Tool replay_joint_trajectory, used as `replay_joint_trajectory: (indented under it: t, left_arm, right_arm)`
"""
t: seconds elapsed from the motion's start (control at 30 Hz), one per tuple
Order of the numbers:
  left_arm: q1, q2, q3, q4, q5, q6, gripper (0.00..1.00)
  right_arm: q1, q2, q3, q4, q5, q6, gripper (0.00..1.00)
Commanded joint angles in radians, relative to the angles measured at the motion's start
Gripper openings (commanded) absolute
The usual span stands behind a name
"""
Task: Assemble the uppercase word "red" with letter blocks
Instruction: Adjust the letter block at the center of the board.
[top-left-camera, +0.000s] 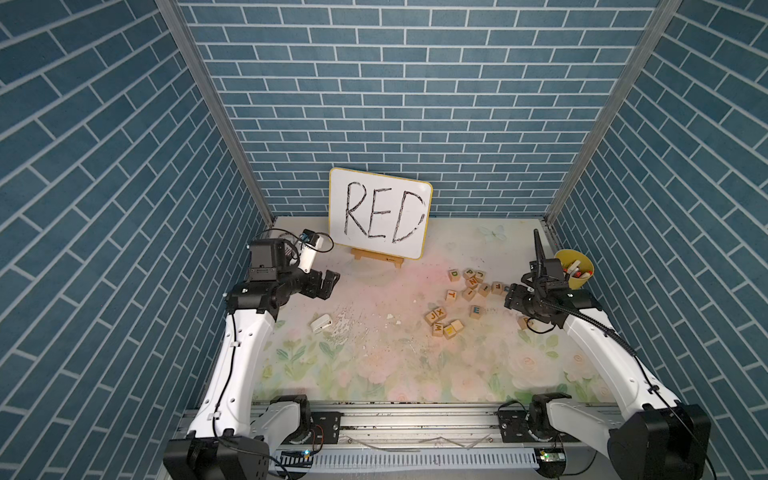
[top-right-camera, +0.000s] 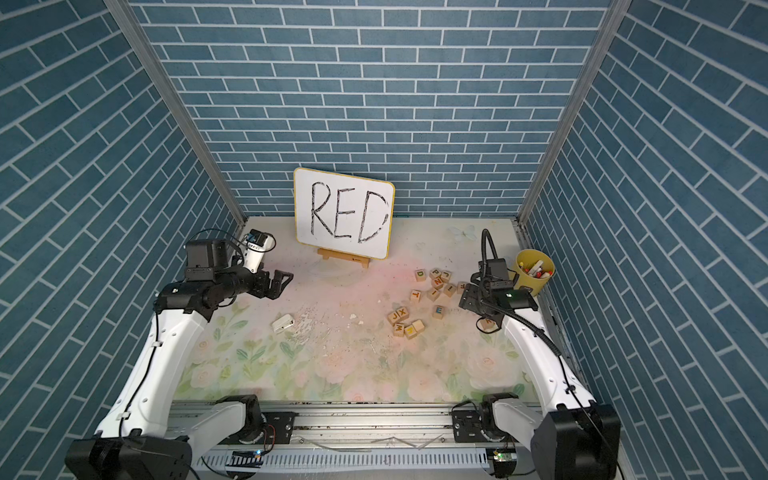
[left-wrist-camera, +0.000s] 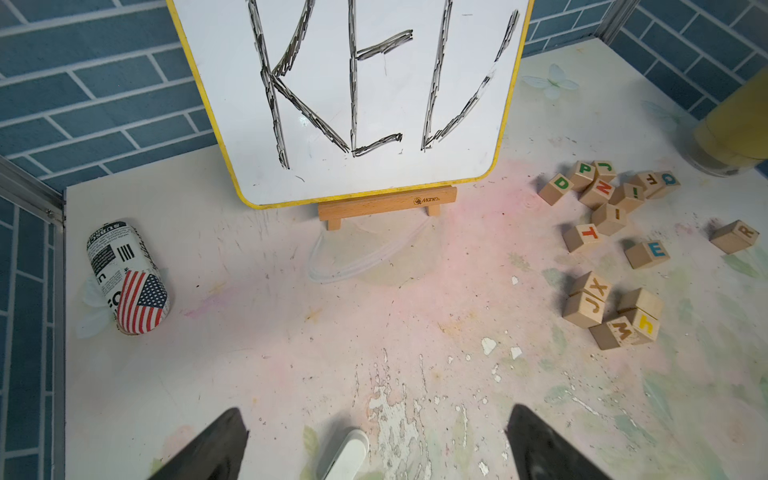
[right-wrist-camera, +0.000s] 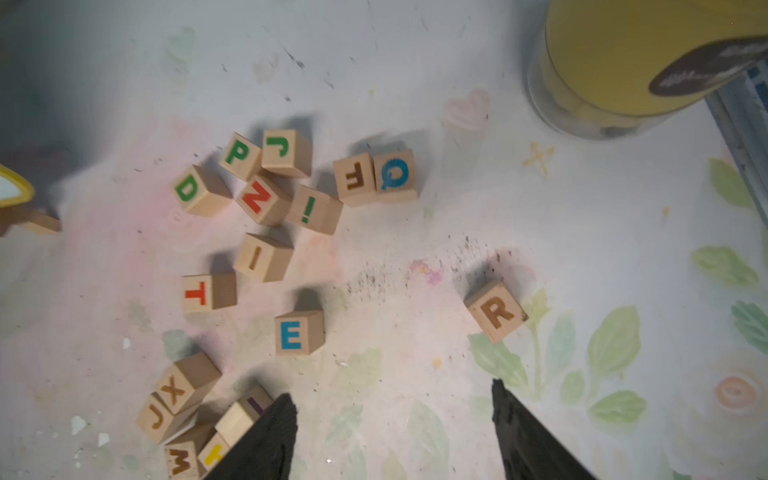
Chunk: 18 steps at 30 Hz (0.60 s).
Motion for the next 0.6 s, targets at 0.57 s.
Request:
replay_joint_trajectory:
  t: [0.57]
  left_arm:
    - [-0.058,0.101,0.033,-0.144,0.017,0.092,0.99]
  right_arm:
    - [0.0,0.257,0.032,-0.071,0.153,-0.01,0.84]
